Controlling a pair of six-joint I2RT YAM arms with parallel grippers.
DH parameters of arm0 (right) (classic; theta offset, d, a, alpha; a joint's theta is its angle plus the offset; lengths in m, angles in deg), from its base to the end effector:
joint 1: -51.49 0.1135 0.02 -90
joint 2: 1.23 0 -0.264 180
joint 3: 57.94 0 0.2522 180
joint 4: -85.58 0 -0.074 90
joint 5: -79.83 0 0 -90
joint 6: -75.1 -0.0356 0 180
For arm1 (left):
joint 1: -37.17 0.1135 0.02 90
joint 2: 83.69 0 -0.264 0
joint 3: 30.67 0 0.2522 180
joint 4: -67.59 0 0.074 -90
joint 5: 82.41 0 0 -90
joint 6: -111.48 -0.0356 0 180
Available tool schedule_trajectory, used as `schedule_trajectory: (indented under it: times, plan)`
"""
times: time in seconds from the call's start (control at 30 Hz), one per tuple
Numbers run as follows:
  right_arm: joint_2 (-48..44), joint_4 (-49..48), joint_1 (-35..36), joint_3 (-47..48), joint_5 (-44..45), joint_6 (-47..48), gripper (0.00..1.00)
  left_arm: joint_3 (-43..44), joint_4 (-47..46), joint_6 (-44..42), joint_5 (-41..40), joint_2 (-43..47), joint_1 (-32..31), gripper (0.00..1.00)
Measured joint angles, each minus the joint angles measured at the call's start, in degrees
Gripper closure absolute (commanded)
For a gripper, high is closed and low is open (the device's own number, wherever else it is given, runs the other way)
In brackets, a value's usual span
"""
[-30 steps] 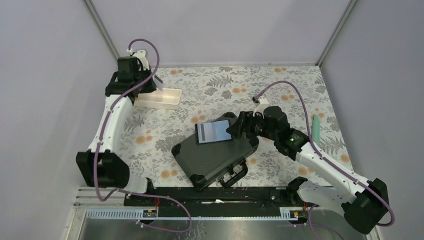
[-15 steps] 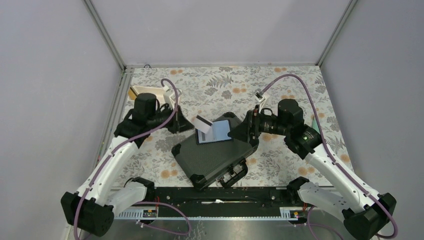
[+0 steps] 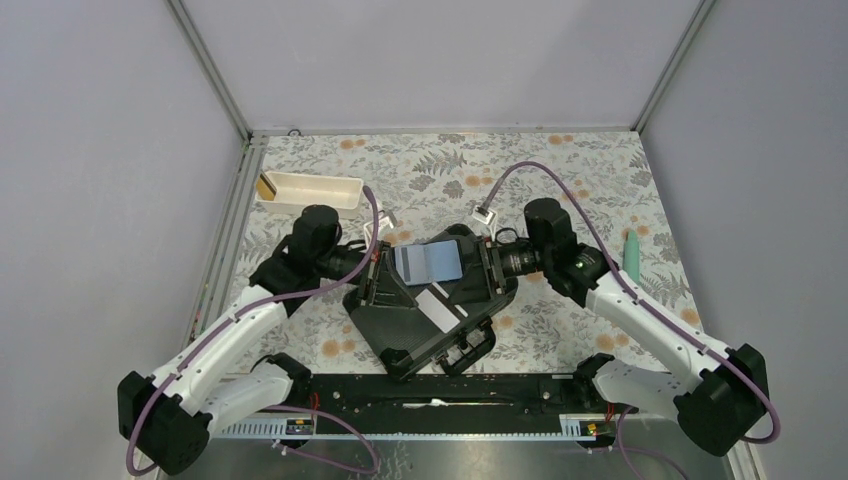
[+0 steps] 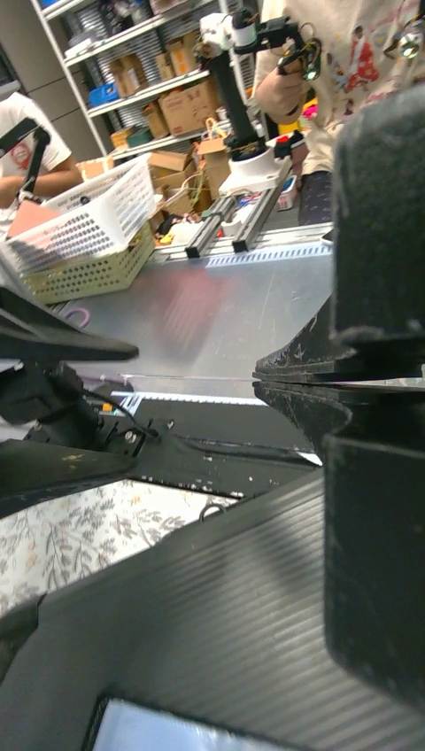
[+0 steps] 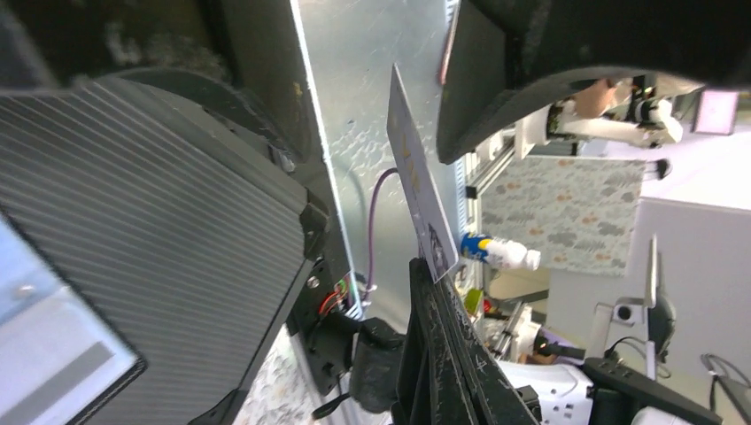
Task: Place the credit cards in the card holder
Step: Insert the credit card into the card holder.
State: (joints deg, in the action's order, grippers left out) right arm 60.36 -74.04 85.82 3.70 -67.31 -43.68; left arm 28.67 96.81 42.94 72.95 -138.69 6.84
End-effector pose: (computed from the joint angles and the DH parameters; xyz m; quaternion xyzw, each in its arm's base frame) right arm 0.1765 0.1567 0.3135 -0.3078 0.7068 0.5970 0.2221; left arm 0.1568 -0.1293 0.3115 0.3446 0.6848 -0.6072 0.2088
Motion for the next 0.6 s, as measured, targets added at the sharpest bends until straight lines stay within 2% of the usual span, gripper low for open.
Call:
schedule_trajectory:
  times: [0.23, 0.3, 0.37, 0.43, 0.47, 0.5, 0.6]
  plan:
    - [1.5, -5.0, 3.4, -0.8, -2.4, -1.8, 0.83, 0.0, -0.6, 0.0, 1.9, -1.1, -1.2, 1.00]
    - [1.5, -7.8, 3.6, -1.6, -2.6, -3.4, 0.96, 0.0, -0.6, 0.0, 1.9, -1.4, -1.2, 1.00]
    - [1.5, -10.3, 3.6, -2.7, -3.1, -4.9, 1.00, 0.0, -0.5, 0.0, 1.6, -1.4, -1.2, 0.99]
    - [1.4, -11.7, 3.6, -3.4, -3.2, -5.9, 1.00, 0.0, -0.2, 0.1, 1.2, -1.4, -1.2, 0.56]
    - [1.4, -12.1, 3.7, -3.6, -2.5, -6.3, 1.00, 0.0, 0.0, 0.1, 0.4, -1.6, -1.2, 0.41]
    - [1.4, -12.1, 3.7, -3.7, -1.5, -6.6, 1.00, 0.0, -0.1, 0.2, -0.9, -1.9, -1.2, 0.30]
    - [1.4, -12.2, 4.1, -4.3, 4.1, -8.3, 1.00, 0.5, 2.1, 0.0, -8.0, -3.4, -1.4, 0.21]
